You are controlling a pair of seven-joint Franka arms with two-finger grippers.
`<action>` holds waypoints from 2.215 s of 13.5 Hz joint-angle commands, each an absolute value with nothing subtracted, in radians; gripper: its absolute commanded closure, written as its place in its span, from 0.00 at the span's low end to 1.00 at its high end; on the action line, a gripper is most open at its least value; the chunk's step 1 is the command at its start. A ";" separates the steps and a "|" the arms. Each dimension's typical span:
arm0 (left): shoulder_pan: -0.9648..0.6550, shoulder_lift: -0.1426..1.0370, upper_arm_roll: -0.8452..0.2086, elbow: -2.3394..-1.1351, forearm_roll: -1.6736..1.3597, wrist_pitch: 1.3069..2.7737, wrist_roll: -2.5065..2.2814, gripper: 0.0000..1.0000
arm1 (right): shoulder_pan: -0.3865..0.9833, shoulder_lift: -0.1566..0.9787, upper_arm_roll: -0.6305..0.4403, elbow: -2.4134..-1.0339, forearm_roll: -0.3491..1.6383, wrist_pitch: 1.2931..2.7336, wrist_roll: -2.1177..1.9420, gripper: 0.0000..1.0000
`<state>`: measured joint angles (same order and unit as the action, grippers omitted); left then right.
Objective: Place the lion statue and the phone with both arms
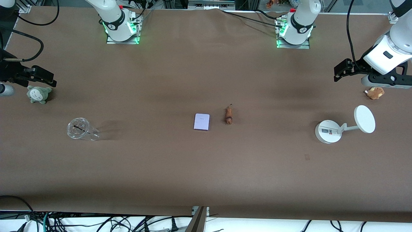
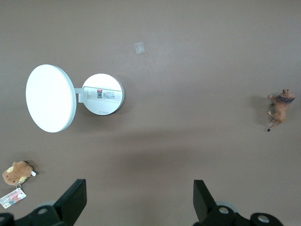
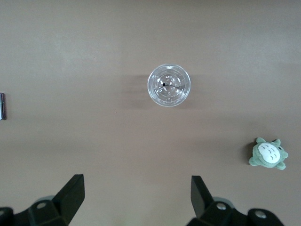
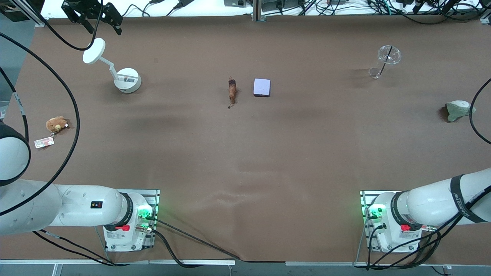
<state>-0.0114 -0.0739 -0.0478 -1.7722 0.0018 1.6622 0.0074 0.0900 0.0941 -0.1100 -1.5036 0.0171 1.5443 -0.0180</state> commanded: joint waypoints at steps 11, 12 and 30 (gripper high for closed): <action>-0.026 0.046 -0.072 -1.758 -0.017 1.611 0.031 0.00 | 0.077 0.103 -0.101 -1.485 0.014 1.537 -0.022 0.00; -0.029 0.061 -0.083 -1.773 -0.031 1.612 0.022 0.00 | 0.080 0.121 -0.101 -1.483 0.009 1.537 -0.020 0.00; -0.334 0.620 -0.288 -1.784 -0.061 2.489 -0.403 0.00 | 0.192 0.248 -0.091 -1.482 0.018 1.667 0.061 0.00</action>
<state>-0.3130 0.5818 -0.3015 -1.8024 -0.0644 2.4492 -0.3894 0.1864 0.2377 -0.0915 -1.5023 0.0175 1.6603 0.0194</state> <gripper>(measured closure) 0.000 0.000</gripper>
